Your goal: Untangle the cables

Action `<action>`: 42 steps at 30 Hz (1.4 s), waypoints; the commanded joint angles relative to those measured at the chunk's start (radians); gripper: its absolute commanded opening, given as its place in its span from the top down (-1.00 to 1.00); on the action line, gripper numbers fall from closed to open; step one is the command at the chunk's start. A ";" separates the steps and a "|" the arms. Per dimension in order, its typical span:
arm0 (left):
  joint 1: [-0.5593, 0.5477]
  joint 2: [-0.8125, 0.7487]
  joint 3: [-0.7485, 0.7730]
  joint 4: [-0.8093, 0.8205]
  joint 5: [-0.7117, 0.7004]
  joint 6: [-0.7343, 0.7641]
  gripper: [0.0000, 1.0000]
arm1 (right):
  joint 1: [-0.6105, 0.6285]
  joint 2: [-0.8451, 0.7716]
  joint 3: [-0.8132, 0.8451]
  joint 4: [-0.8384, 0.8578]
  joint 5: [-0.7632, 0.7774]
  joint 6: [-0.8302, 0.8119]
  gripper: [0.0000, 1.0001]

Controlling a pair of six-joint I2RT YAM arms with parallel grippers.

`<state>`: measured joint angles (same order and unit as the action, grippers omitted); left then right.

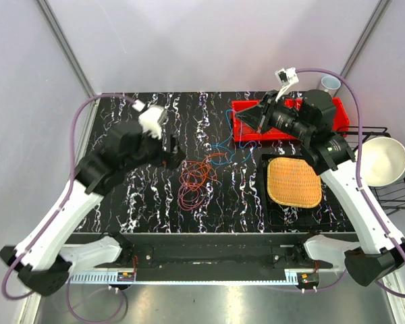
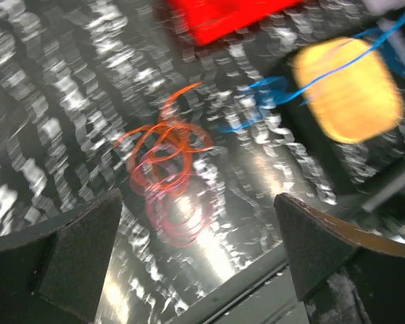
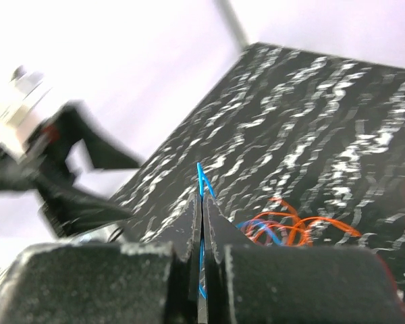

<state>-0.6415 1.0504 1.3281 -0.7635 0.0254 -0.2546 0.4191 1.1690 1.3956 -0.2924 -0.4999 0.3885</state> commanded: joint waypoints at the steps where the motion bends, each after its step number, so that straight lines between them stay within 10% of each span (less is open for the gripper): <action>1: 0.000 -0.130 -0.120 -0.010 -0.286 -0.069 -0.97 | 0.006 0.058 0.083 -0.022 0.176 -0.048 1.00; 22: 0.000 -0.460 -0.428 -0.074 -0.321 -0.184 -0.97 | -0.023 0.399 0.379 -0.053 0.642 -0.188 1.00; 42: 0.002 -0.444 -0.454 -0.045 -0.329 -0.176 -0.98 | -0.166 0.618 0.437 -0.018 0.572 -0.097 1.00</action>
<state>-0.6415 0.6170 0.8745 -0.8627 -0.2813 -0.4301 0.2604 1.7561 1.7981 -0.3637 0.1097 0.2562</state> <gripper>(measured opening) 0.987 0.011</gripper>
